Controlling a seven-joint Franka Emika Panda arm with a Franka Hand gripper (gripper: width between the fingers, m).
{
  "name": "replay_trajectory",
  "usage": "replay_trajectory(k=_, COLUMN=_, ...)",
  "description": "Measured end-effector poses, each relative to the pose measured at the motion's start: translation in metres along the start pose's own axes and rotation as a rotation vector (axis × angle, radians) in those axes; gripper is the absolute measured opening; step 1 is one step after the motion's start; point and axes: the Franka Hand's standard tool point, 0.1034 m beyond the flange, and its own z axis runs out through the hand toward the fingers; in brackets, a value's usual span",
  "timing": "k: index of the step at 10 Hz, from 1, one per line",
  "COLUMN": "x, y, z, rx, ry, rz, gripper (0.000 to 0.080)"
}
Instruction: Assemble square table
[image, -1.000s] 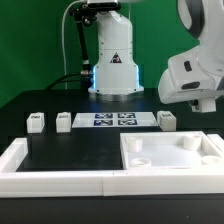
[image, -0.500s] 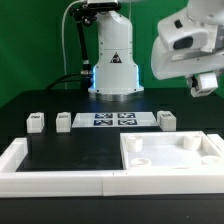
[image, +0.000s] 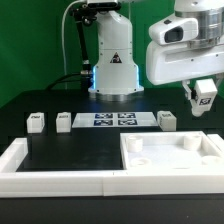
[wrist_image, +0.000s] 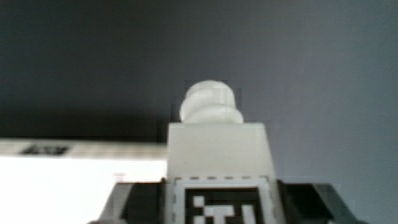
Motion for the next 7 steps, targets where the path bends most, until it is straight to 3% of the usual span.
replay_trajectory(k=2, x=0.022, y=0.004, z=-0.010, rx=-0.007, ry=0.131, rz=-0.014, gripper=0.0288)
replay_trajectory(k=5, x=0.022, y=0.009, z=-0.006, rx=-0.028, ry=0.318, rz=-0.020, gripper=0.0289)
replay_trajectory(k=6, x=0.027, y=0.013, z=-0.008, rx=-0.040, ry=0.423, rz=-0.031, gripper=0.0289)
replay_trajectory(k=7, x=0.035, y=0.020, z=-0.003, rx=-0.045, ry=0.435, rz=-0.043, gripper=0.0289)
